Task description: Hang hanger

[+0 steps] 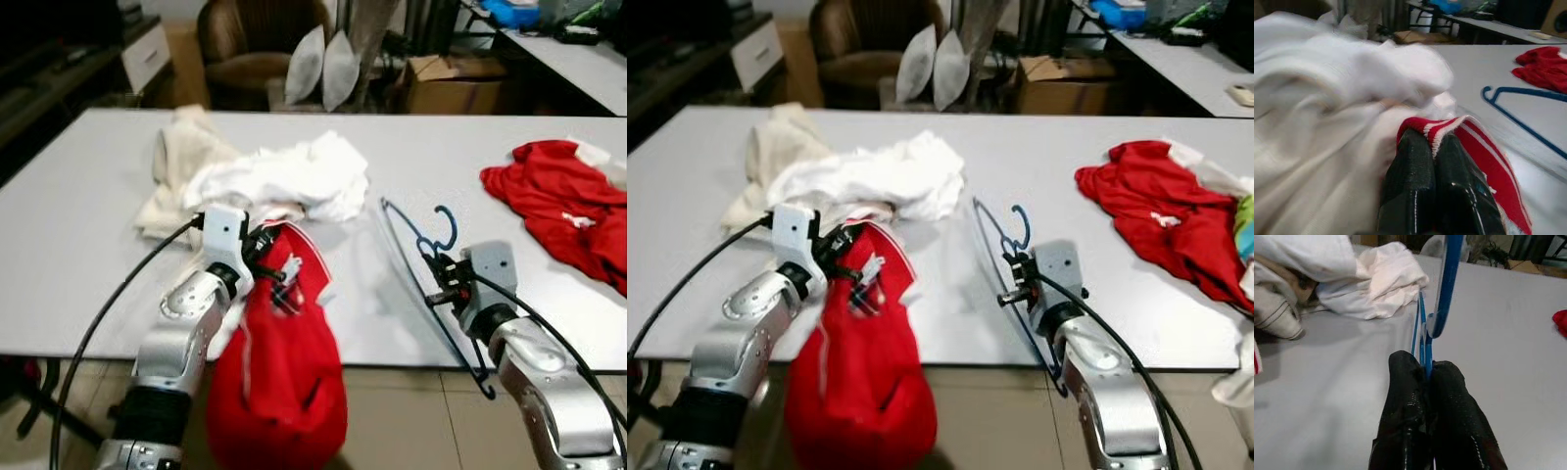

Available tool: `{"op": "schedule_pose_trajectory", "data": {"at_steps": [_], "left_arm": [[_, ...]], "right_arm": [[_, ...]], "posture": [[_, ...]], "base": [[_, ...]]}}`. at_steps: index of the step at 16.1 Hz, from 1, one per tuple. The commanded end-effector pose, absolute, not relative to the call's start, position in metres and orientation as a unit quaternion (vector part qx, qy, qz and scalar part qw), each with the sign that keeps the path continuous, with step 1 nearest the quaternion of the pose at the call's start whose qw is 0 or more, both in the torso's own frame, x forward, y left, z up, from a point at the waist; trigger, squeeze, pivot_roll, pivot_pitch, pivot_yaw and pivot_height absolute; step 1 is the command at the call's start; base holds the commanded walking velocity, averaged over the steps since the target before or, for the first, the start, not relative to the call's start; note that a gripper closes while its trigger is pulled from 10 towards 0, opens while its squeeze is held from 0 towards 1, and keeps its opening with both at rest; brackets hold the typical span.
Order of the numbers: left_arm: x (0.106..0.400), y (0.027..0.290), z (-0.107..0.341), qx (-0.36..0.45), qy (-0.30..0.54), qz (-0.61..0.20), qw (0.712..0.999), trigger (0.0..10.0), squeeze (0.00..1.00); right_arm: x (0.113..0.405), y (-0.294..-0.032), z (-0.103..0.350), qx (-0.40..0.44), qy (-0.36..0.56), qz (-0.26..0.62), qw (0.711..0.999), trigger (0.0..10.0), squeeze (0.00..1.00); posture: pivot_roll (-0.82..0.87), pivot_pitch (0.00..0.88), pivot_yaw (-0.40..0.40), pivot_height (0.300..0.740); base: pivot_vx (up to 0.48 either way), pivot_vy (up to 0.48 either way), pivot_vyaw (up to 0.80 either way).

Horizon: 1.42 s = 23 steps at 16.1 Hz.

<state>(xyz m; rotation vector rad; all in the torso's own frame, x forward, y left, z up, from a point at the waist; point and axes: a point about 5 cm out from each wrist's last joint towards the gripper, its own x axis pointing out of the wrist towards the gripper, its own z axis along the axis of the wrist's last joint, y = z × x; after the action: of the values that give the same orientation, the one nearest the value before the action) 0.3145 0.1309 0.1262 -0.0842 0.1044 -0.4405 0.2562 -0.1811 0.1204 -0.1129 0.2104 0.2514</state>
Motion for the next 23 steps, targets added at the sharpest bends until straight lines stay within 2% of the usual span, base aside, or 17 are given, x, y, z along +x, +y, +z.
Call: {"op": "schedule_pose_trajectory", "data": {"at_steps": [1, 3, 4, 6, 8, 11, 12, 13, 15, 19, 20, 21, 23], "left_arm": [[0.326, 0.120, 0.149, -0.042, 0.009, -0.233, 0.971, 10.0, 0.00], [0.351, 0.108, 0.180, -0.038, -0.023, -0.258, 0.965, 10.0, 0.00], [0.371, 0.103, 0.215, -0.029, -0.065, -0.276, 0.959, 10.0, 0.00], [0.387, 0.098, 0.256, -0.035, -0.107, -0.291, 0.950, 10.0, 0.00], [0.397, 0.091, 0.290, -0.026, -0.139, -0.303, 0.943, 10.0, 0.00], [0.406, 0.092, 0.305, 0.009, -0.140, -0.287, 0.948, 10.0, 0.00], [0.417, 0.104, 0.311, 0.034, -0.126, -0.238, 0.962, 10.0, 0.00], [0.421, 0.109, 0.316, 0.041, -0.121, -0.216, 0.968, 10.0, 0.00], [0.422, 0.106, 0.322, 0.045, -0.126, -0.220, 0.966, 10.0, 0.00], [0.422, 0.103, 0.328, 0.036, -0.132, -0.222, 0.965, 10.0, 0.00], [0.421, 0.100, 0.338, -0.001, -0.146, -0.242, 0.959, 10.0, 0.00], [0.417, 0.093, 0.352, -0.050, -0.165, -0.293, 0.941, 10.0, 0.00], [0.414, 0.088, 0.353, -0.069, -0.149, -0.330, 0.929, 10.0, 0.00]], "right_arm": [[0.258, -0.193, 0.135, -0.050, 0.075, 0.127, 0.988, 10.0, 0.00], [0.257, -0.210, 0.161, -0.051, 0.032, 0.190, 0.980, 10.0, 0.00], [0.247, -0.224, 0.183, -0.073, 0.018, 0.262, 0.962, 10.0, 0.00], [0.239, -0.236, 0.208, -0.079, -0.004, 0.313, 0.947, 10.0, 0.00], [0.229, -0.238, 0.232, -0.069, -0.032, 0.370, 0.926, 10.0, 0.00], [0.220, -0.238, 0.242, -0.049, -0.032, 0.419, 0.906, 10.0, 0.00], [0.211, -0.238, 0.248, -0.019, -0.043, 0.453, 0.891, 10.0, 0.00], [0.207, -0.236, 0.250, -0.002, -0.044, 0.477, 0.878, 10.0, 0.00], [0.204, -0.229, 0.246, 0.009, -0.028, 0.501, 0.865, 10.0, 0.00], [0.203, -0.220, 0.231, 0.000, 0.027, 0.517, 0.855, 10.0, 0.00], [0.208, -0.213, 0.215, -0.018, 0.072, 0.517, 0.853, 10.0, 0.00], [0.216, -0.210, 0.202, -0.024, 0.106, 0.513, 0.852, 10.0, 0.00], [0.227, -0.204, 0.199, -0.025, 0.112, 0.523, 0.844, 10.0, 0.00]], "posture": [[-0.16, 0.000, 0.026, 0.740], [-0.16, 0.000, 0.030, 0.740], [-0.16, 0.000, 0.039, 0.740], [-0.17, 0.000, 0.056, 0.740], [-0.18, 0.000, 0.069, 0.740], [-0.18, 0.000, 0.078, 0.740], [-0.18, 0.000, 0.081, 0.740], [-0.18, 0.000, 0.082, 0.740], [-0.17, 0.000, 0.083, 0.740], [-0.18, 0.000, 0.085, 0.740], [-0.18, 0.000, 0.078, 0.740], [-0.17, 0.000, 0.052, 0.740], [-0.15, 0.000, 0.029, 0.740]], "base": [[0.000, 0.000, 0.00], [0.000, 0.000, 0.00], [0.000, 0.000, 0.00], [0.000, 0.000, 0.00], [0.000, 0.000, 0.00], [0.000, 0.000, 0.00], [0.000, 0.000, 0.00], [0.000, 0.000, 0.00], [0.000, 0.000, 0.00], [0.000, 0.000, 0.00], [0.000, 0.000, 0.00], [0.000, 0.000, 0.00], [0.000, 0.000, 0.00]]}}
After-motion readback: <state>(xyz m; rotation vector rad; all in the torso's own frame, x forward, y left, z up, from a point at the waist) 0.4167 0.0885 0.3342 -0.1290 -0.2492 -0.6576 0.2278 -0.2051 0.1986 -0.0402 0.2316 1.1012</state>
